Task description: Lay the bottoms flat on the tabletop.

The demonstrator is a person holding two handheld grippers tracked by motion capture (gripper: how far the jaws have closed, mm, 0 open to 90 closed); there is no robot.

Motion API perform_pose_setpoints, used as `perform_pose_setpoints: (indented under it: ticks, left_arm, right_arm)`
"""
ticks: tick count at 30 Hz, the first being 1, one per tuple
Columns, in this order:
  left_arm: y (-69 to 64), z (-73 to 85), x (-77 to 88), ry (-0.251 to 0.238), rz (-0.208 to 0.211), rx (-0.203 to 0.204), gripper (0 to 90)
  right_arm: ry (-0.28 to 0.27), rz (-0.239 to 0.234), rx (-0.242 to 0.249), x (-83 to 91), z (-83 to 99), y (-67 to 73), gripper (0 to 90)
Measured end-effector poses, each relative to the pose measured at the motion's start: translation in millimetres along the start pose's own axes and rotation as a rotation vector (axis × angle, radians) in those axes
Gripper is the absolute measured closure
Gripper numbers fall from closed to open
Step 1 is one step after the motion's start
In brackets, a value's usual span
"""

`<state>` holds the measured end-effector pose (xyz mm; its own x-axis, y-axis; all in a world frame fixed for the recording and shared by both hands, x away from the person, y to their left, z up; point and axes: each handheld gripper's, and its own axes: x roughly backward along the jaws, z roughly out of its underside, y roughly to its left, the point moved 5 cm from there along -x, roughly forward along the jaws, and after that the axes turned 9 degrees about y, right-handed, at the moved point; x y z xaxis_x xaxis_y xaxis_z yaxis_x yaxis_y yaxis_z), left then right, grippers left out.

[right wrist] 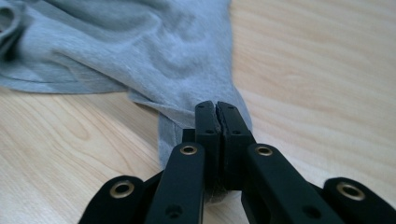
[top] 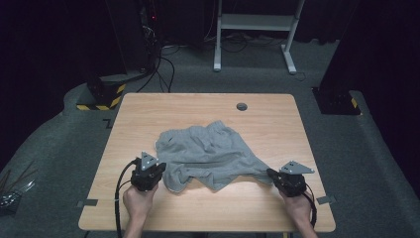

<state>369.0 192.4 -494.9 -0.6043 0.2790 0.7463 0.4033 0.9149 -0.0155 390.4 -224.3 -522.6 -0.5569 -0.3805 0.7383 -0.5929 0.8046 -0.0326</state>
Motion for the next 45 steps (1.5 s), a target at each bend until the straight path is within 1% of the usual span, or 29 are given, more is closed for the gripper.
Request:
perform_pose_setpoints:
  ticks: [1,3,5,6,7,8,9,11,12,13,14,16,18,19,20,22,24,26,28,29,30,31,32,36,39,42,43,44,45]
  left_arm:
    - [-4.4,0.6,-0.6,0.007,0.018,-0.007,85.6]
    - [-23.3,-0.4,-6.8,0.026,0.07,-0.058,69.2]
    - [-38.3,-3.0,-13.6,0.031,0.106,-0.089,57.2]
    - [-44.8,-4.5,-17.1,0.037,0.12,-0.101,47.6]
    - [-61.2,-8.5,-26.8,0.056,0.128,-0.149,43.2]
    - [-61.2,-8.5,-26.8,0.056,0.128,-0.149,40.7]
    - [-68.9,-10.4,-31.5,0.061,0.131,-0.171,38.5]
    - [-86.6,-15.8,-44.2,0.07,0.125,-0.214,35.8]
    - [-86.6,-15.8,-44.2,0.07,0.125,-0.214,36.1]
    - [-93.0,-18.7,-52.2,0.082,0.141,-0.216,37.8]
    - [-93.0,-18.7,-52.2,0.082,0.141,-0.216,41.2]
    - [-94.6,-20.2,-62.1,0.112,0.132,-0.21,45.5]
    - [-93.2,-19.6,-70.8,0.144,0.129,-0.203,57.7]
    - [-91.8,-17.8,-77.3,0.178,0.128,-0.2,66.7]
    - [-91.5,-16.6,-79.8,0.189,0.122,-0.208,70.8]
    - [-91.7,-15.7,-81.0,0.193,0.121,-0.211,78.0]
    - [-91.1,-15.6,-80.7,0.189,0.122,-0.207,80.9]
    - [-88.9,-15.6,-78.2,0.189,0.119,-0.21,81.6]
    - [-83.6,-16.9,-69.5,0.161,0.111,-0.201,82.4]
    - [-77.7,-19.0,-58.4,0.124,0.118,-0.173,82.5]
    - [-77.7,-19.0,-58.4,0.124,0.118,-0.173,82.6]
    - [-69.1,-22.1,-42.9,0.078,0.122,-0.144,82.6]
    - [-69.1,-22.1,-42.9,0.078,0.122,-0.144,82.6]
    - [-50.0,-26.8,-18.6,0.014,0.105,-0.095,82.5]
    - [-39.1,-23.2,-17.3,0.02,0.093,-0.064,82.3]
    - [-40.8,-14.7,-27.1,0.068,0.106,-0.059,81.5]
    - [-44.6,-8.9,-33.3,0.088,0.105,-0.075,80.7]
    - [-44.6,-8.9,-33.3,0.088,0.105,-0.075,80.4]
    - [-46.2,-6.8,-35.4,0.093,0.108,-0.073,80.4]
  right_arm:
    - [0.011,-0.008,-0.006,-1.9,1.8,0.2,86.8]
    - [0.016,-0.034,0.019,-6.5,3.9,9.6,82.7]
    - [0.021,-0.064,0.048,-10.5,3.1,18.8,76.8]
    - [0.034,-0.077,0.077,-15.5,1.7,26.5,72.5]
    - [0.044,-0.082,0.086,-19.0,0.8,30.2,70.2]
    - [0.044,-0.082,0.086,-19.0,0.8,30.2,70.2]
    - [0.073,-0.085,0.11,-26.4,-0.6,36.2,66.9]
    - [0.09,-0.08,0.128,-32.6,-2.1,39.3,64.5]
    - [0.09,-0.08,0.128,-32.6,-2.1,39.3,64.5]
    - [0.119,-0.089,0.132,-38.9,-2.4,40.7,64.6]
    - [0.119,-0.089,0.132,-38.9,-2.4,40.7,64.6]
    - [0.113,-0.077,0.144,-41.0,-3.7,40.9,66.7]
    - [0.116,-0.076,0.136,-41.4,-4.6,38.3,74.6]
    - [0.123,-0.072,0.131,-41.4,-4.9,34.8,81.8]
    - [0.122,-0.067,0.13,-41.6,-5.1,34.1,84.7]
    - [0.125,-0.063,0.135,-41.5,-5.0,33.8,87.1]
    - [0.127,-0.062,0.144,-41.0,-4.8,34.0,88.2]
    - [0.125,-0.069,0.137,-40.0,-4.2,33.7,88.7]
    - [0.121,-0.075,0.135,-36.6,-3.6,32.6,88.8]
    - [0.11,-0.075,0.133,-31.4,-3.6,32.1,88.9]
    - [0.11,-0.075,0.133,-31.4,-3.6,32.1,88.9]
    - [0.095,-0.078,0.132,-25.9,-3.7,30.6,88.9]
    - [0.095,-0.078,0.132,-25.9,-3.7,30.6,88.9]
    - [0.062,-0.087,0.116,-12.9,-5.2,26.2,89.0]
    - [0.036,-0.09,0.108,-6.8,-9.9,23.4,88.8]
    - [0.041,-0.116,0.101,-9.1,-10.3,25.4,87.9]
    - [0.049,-0.12,0.12,-11.9,-9.8,31.3,82.0]
    - [0.049,-0.12,0.12,-11.9,-9.8,31.3,82.0]
    - [0.05,-0.126,0.134,-13.9,-9.6,34.8,76.8]
